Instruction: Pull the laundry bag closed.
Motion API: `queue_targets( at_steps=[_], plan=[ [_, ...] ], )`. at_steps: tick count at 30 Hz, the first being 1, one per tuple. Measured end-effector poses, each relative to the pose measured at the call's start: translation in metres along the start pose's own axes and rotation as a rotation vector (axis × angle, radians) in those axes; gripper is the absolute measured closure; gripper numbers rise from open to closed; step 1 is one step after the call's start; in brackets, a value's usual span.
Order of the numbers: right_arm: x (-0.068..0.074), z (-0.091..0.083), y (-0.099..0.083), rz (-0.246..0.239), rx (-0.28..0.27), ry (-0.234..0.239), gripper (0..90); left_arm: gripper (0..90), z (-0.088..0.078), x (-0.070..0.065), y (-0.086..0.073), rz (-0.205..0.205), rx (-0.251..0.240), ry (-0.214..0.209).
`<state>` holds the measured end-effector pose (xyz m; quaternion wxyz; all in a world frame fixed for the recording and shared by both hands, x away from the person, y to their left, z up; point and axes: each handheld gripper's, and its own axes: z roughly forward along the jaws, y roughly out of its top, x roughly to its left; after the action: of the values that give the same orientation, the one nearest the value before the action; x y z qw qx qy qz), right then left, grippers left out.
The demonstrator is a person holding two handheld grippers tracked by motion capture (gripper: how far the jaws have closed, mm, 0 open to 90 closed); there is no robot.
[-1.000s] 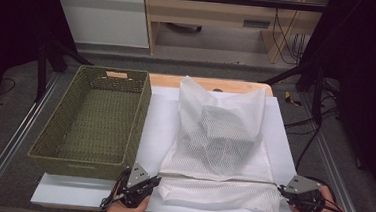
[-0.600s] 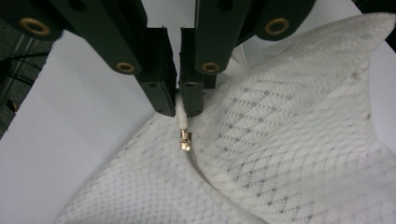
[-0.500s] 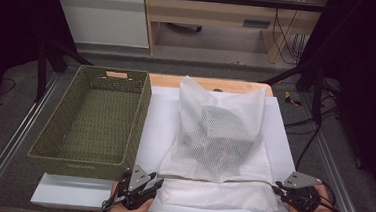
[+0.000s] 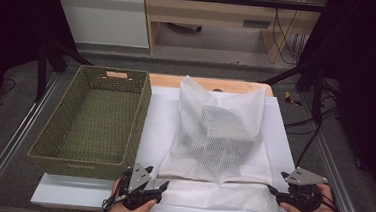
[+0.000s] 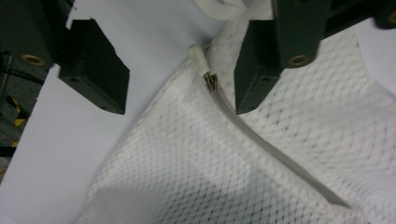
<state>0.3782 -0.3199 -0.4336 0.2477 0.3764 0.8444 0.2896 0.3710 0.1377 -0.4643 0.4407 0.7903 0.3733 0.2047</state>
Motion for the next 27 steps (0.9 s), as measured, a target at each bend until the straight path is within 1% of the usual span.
queue_targets(
  at_steps=[1,4,5,6,9,11,13,16,17,19,21,23,24,27],
  plan=[
    [0.001,0.0,0.001,0.003,-0.005,-0.005,27.4,24.9,0.0,0.0,0.001,-0.001,-0.005,0.001],
    [0.007,0.0,0.007,-0.027,-0.035,-0.037,16.5,19.5,-0.001,0.0,0.003,-0.007,-0.017,-0.002],
    [0.009,0.001,0.01,-0.032,-0.04,-0.043,13.8,18.1,-0.002,0.0,0.004,-0.003,-0.017,-0.004],
    [0.012,0.001,0.013,-0.032,-0.052,-0.05,10.7,16.1,-0.002,0.0,0.005,-0.009,-0.023,-0.007],
    [0.017,0.003,0.019,-0.011,-0.073,-0.055,8.3,12.8,-0.003,-0.002,0.008,-0.01,-0.037,-0.02],
    [0.019,0.002,0.023,0.009,-0.094,-0.059,7.9,10.7,-0.003,-0.002,0.011,-0.004,-0.04,-0.028],
    [0.02,0.002,0.027,0.032,-0.125,-0.058,7.0,8.9,-0.001,-0.003,0.015,-0.007,-0.043,-0.038],
    [0.019,0.004,0.033,0.082,-0.167,-0.077,6.9,7.4,0.002,-0.002,0.023,-0.014,-0.062,-0.048],
    [0.018,0.004,0.035,0.093,-0.178,-0.08,6.9,7.2,0.004,-0.002,0.026,-0.012,-0.066,-0.053],
    [0.017,0.007,0.037,0.123,-0.198,-0.084,6.9,6.0,0.007,-0.002,0.032,0.006,-0.065,-0.066],
    [0.015,0.009,0.039,0.152,-0.216,-0.097,7.5,5.6,0.012,0.0,0.037,0.013,-0.072,-0.075],
    [0.013,0.011,0.04,0.192,-0.226,-0.106,8.3,5.6,0.018,0.003,0.042,0.007,-0.078,-0.087],
    [0.012,0.012,0.041,0.203,-0.23,-0.108,8.6,5.6,0.023,0.005,0.045,0.0,-0.08,-0.09],
    [0.009,0.016,0.041,0.227,-0.239,-0.119,9.7,6.0,0.031,0.01,0.05,0.003,-0.084,-0.079]
  ],
)
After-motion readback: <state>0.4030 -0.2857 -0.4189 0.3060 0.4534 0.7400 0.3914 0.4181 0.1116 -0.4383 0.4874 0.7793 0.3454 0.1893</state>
